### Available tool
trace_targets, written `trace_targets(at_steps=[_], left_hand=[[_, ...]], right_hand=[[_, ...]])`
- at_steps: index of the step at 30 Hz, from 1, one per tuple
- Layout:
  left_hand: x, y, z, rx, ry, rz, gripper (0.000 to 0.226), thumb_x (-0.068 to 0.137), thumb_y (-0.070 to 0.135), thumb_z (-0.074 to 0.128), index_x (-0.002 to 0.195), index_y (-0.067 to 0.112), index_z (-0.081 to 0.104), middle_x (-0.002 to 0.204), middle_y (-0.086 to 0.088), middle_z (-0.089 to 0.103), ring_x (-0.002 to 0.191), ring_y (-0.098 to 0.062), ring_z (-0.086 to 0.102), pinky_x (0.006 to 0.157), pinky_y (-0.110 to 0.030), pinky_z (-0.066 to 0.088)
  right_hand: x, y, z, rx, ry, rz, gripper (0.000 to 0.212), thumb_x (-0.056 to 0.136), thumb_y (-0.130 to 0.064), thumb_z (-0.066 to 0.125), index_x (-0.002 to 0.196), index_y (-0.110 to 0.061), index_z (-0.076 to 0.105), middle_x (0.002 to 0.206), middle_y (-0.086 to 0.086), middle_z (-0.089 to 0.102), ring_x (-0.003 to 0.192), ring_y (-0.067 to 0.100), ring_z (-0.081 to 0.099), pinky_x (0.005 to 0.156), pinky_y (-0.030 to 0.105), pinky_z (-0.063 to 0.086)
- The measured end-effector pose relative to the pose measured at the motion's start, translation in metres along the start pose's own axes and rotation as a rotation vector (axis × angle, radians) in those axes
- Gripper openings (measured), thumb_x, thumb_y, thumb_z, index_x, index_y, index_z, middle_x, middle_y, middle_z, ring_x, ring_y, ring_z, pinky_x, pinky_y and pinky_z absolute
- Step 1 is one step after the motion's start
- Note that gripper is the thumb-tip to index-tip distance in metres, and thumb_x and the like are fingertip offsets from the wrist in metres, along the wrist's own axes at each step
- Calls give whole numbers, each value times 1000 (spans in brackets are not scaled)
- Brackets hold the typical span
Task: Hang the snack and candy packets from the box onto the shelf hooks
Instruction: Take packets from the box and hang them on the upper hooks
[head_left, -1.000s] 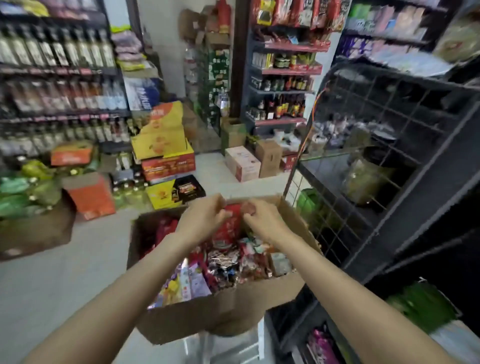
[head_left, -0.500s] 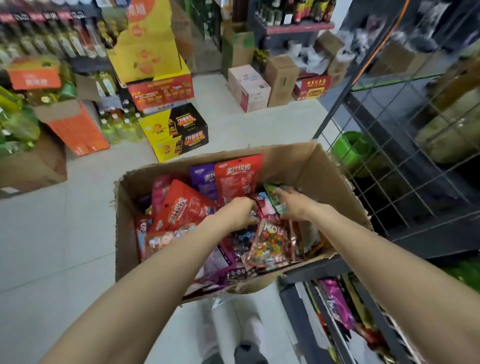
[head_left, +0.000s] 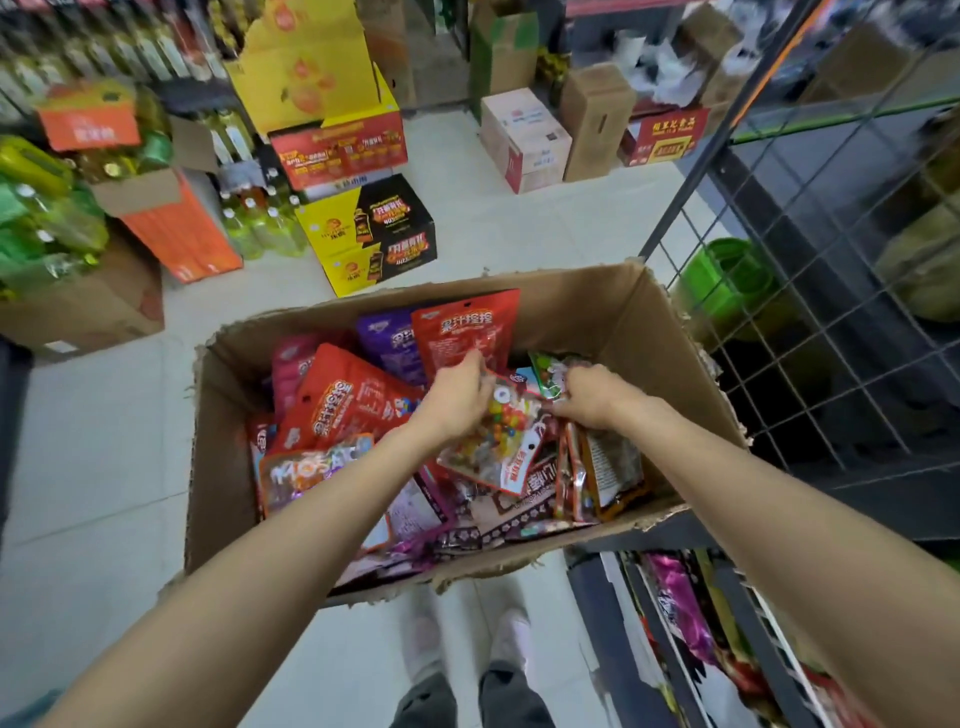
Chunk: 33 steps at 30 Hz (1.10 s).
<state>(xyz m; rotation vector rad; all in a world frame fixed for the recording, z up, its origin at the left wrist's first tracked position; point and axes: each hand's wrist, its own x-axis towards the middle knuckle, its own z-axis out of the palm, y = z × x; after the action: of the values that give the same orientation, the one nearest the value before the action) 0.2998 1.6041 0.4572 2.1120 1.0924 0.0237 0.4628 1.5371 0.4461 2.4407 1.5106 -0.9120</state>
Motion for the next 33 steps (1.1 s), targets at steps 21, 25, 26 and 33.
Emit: trace_targets(at_steps=[21,25,26,33], left_hand=[[-82,47,-75,-47,463,197,31,95,-3,41,116,2,63,105,-16,68,86,-23,64,76,-16,46],[-131,73,-92,-1,459,400,32,89,-7,40,105,0,67,100,-21,69,93,-34,64,83,-42,49],[-145,78,-96,-1,487,440,31,88,-7,41,102,0,68,95,-22,69,90,-35,63,80,-43,48],[-238,144,-123,-219,487,550,30,98,17,42,78,6,61,88,-21,66,78,-27,56,71,-35,37]], right_hand=[[-141,-49,-84,1213,194,-261,24,95,-7,45,100,-11,68,100,3,66,90,13,59,79,35,55],[-213,-67,-87,1550,279,-373,27,94,-2,37,100,-6,63,86,9,69,71,18,66,65,35,59],[-232,-71,-86,1632,314,-402,25,94,-1,36,92,-5,60,80,9,69,67,18,67,64,35,59],[-344,-95,-67,1344,823,-510,38,91,-6,46,57,-23,47,81,-3,62,72,12,56,68,30,43]])
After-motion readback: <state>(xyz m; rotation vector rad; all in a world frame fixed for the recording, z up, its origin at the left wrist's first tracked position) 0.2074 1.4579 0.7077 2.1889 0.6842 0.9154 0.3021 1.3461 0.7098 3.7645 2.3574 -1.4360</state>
